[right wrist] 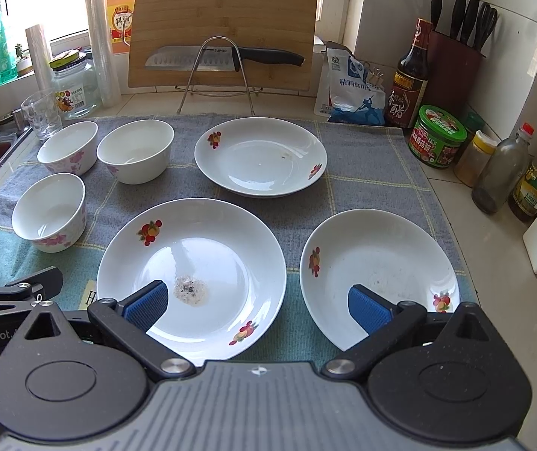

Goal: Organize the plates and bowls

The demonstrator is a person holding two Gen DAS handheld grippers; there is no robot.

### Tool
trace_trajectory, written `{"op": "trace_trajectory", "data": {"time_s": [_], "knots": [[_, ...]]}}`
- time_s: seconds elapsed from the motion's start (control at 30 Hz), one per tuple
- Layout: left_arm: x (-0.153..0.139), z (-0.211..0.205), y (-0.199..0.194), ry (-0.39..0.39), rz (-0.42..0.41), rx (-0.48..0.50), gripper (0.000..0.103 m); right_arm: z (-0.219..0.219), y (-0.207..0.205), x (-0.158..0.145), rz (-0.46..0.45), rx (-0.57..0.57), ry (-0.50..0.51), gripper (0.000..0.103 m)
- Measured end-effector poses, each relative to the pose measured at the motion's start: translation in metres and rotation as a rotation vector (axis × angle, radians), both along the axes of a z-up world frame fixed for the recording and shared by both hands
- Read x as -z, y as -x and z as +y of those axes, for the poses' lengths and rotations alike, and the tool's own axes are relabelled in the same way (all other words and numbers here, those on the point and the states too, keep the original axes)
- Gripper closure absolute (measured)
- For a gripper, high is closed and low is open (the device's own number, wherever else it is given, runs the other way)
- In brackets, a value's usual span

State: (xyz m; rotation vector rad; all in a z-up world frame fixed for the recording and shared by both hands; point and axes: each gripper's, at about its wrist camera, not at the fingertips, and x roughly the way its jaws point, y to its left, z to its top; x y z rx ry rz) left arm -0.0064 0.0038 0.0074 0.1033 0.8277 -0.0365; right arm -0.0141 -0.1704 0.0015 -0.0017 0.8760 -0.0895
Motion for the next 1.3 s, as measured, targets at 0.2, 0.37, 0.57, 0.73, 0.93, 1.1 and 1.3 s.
{"op": "trace_trajectory", "data": {"time_s": [0.2, 0.37, 0.57, 0.73, 0.93, 1.1, 1.3], "knots": [[-0.001, 0.0, -0.001, -0.002, 0.0, 0.001, 0.001, 0.0, -0.001, -0.001, -0.005, 0.001, 0.0, 0.0], [-0.002, -0.001, -0.004, 0.003, 0.0, 0.008, 0.001, 0.002, 0.003, 0.0, -0.011, 0.006, 0.006, 0.0], [0.001, 0.002, -0.003, 0.009, -0.004, 0.016, 0.001, 0.004, 0.004, 0.0, -0.015, 0.012, 0.013, 0.0], [0.001, 0.003, -0.003, 0.017, -0.015, 0.025, 0.001, 0.005, 0.005, -0.001, -0.025, 0.016, 0.016, 0.0], [-0.001, 0.009, -0.008, 0.033, 0.001, 0.052, 0.001, 0.009, 0.007, -0.004, -0.051, 0.008, 0.03, 0.0], [-0.001, 0.015, -0.012, 0.069, -0.009, 0.095, 0.001, 0.012, 0.008, -0.008, -0.078, 0.004, 0.035, 0.0], [0.0, 0.022, -0.016, 0.11, -0.024, 0.154, 0.001, 0.015, 0.01, -0.011, -0.114, 0.01, 0.057, 0.0]]}}
